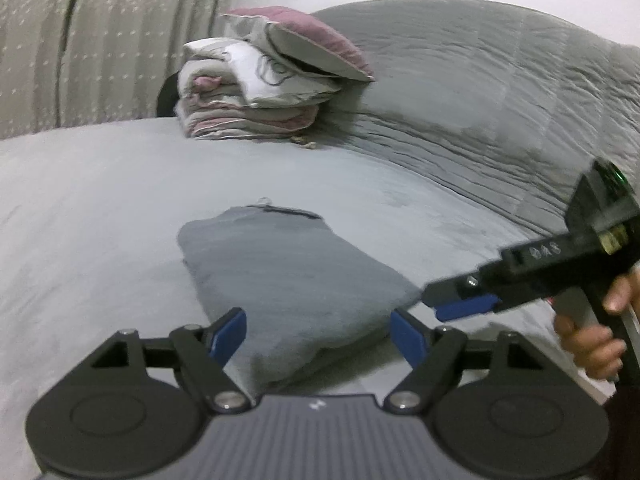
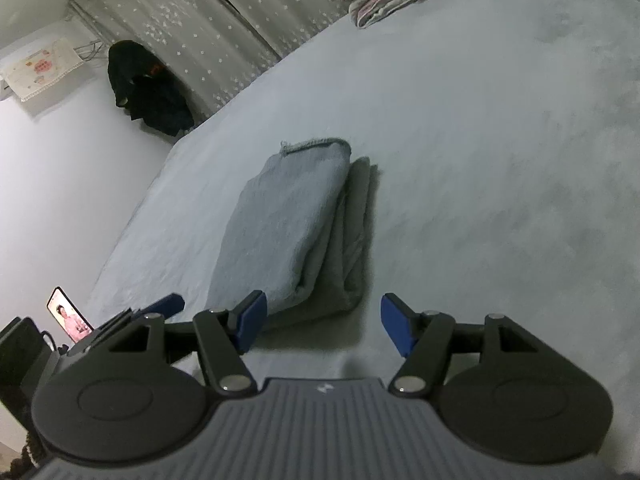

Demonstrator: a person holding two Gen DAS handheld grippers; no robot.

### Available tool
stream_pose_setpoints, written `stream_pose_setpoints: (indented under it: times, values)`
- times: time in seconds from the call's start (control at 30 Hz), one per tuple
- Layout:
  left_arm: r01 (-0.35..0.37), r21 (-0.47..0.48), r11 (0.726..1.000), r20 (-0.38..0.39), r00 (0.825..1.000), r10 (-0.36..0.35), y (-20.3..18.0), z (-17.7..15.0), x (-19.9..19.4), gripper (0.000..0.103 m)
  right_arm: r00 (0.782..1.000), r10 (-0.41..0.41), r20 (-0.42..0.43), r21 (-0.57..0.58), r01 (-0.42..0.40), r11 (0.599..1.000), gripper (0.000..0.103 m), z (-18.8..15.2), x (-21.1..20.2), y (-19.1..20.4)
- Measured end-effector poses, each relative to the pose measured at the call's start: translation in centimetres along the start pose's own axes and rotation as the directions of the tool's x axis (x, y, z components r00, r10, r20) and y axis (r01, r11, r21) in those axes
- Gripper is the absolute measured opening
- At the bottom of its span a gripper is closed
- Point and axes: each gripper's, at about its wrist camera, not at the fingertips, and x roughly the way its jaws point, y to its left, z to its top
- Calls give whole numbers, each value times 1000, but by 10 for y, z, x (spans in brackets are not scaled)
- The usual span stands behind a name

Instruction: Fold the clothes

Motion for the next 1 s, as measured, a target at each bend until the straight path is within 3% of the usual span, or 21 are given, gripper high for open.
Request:
stream_pose_setpoints:
  times: [0.2, 0.33, 0.43, 0.6, 0.8, 1.0]
  values:
    - [-19, -105, 994, -20, 1000, 17, 24, 4, 8, 82, 999, 24, -35, -1, -24, 1000, 75, -11, 0, 9]
    - [-18, -217, 976, -35, 999, 11, 45, 4, 18, 82, 998, 32, -61, 15, -31, 999, 75, -17, 3, 11]
    - [3, -327, 945, -37, 999, -15, 61, 4, 27, 82, 997, 32, -65, 19, -30, 999, 75, -21, 4, 14]
    - [24, -494, 869, -58, 996, -60, 87, 4, 56, 82, 999, 35, -18, 86, -34, 996, 75, -25, 5, 12]
    - [38, -564, 825, -60, 994, -87, 106, 9, 89, 82, 998, 56, 31, 218, -62, 974, 75, -22, 10, 1]
    - [84, -580, 810, -57, 988, -143, 121, 23, 120, 81, 996, 46, 70, 312, -66, 948, 75, -16, 8, -10]
